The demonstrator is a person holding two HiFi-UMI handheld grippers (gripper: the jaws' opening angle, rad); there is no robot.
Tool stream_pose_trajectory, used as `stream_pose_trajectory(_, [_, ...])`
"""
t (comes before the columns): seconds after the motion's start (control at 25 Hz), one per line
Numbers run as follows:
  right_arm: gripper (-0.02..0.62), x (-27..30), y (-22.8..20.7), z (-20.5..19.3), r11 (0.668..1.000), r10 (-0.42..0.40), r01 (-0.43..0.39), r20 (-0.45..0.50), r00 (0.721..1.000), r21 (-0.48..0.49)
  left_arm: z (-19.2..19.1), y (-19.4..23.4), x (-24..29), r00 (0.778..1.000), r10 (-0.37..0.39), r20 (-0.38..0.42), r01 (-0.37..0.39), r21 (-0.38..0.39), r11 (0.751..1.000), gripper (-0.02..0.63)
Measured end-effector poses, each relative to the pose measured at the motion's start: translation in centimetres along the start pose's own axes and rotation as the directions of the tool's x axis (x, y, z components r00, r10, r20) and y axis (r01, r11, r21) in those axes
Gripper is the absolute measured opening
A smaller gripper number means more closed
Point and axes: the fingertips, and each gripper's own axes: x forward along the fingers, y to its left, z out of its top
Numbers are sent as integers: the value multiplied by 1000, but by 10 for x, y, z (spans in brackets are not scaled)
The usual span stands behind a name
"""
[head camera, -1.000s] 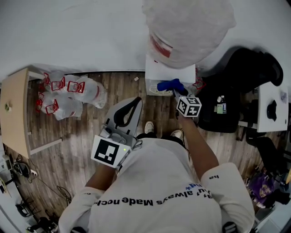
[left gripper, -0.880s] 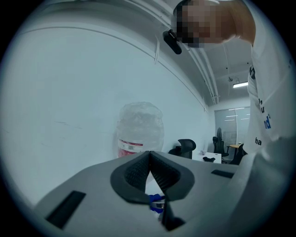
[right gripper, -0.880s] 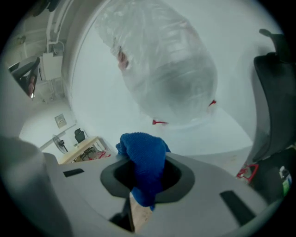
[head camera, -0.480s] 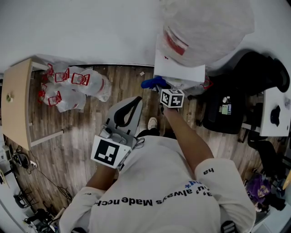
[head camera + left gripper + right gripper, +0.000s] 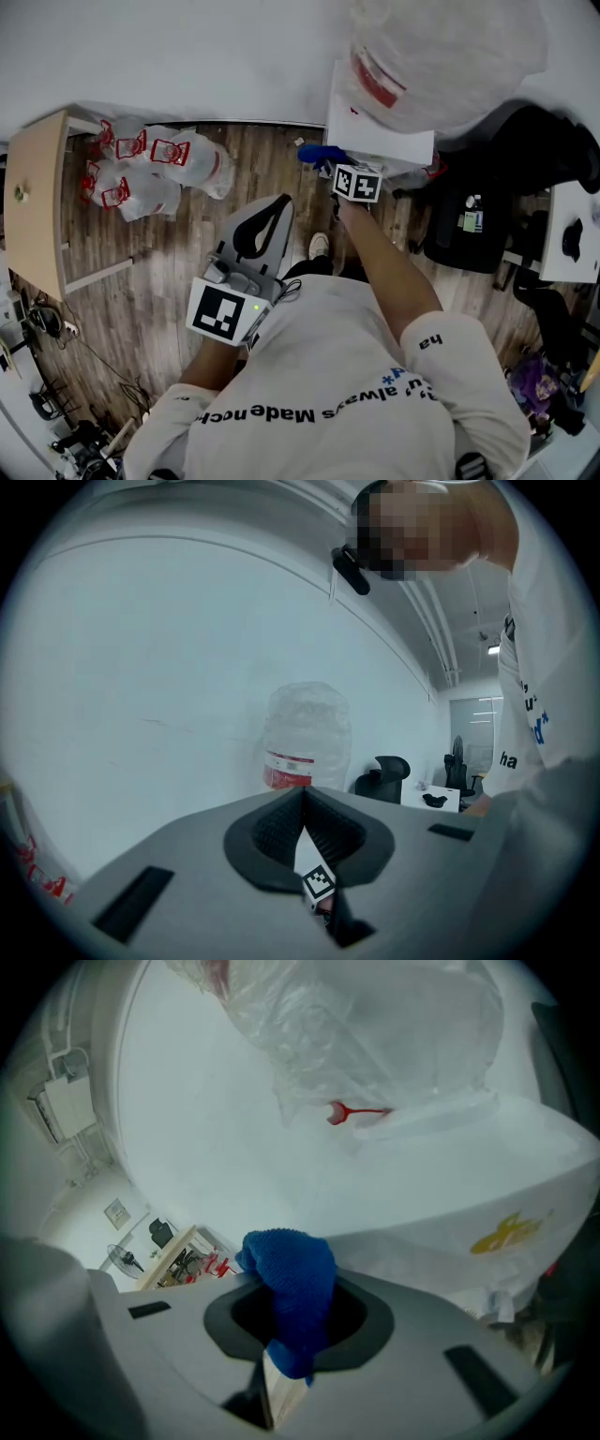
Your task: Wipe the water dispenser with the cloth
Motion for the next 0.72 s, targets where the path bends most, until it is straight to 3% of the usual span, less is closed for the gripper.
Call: stream_pose_trajectory(0.72, [77, -39, -60, 2, 993, -93, 90, 31, 995, 72, 8, -20, 14, 998, -52, 19, 52, 10, 999, 18])
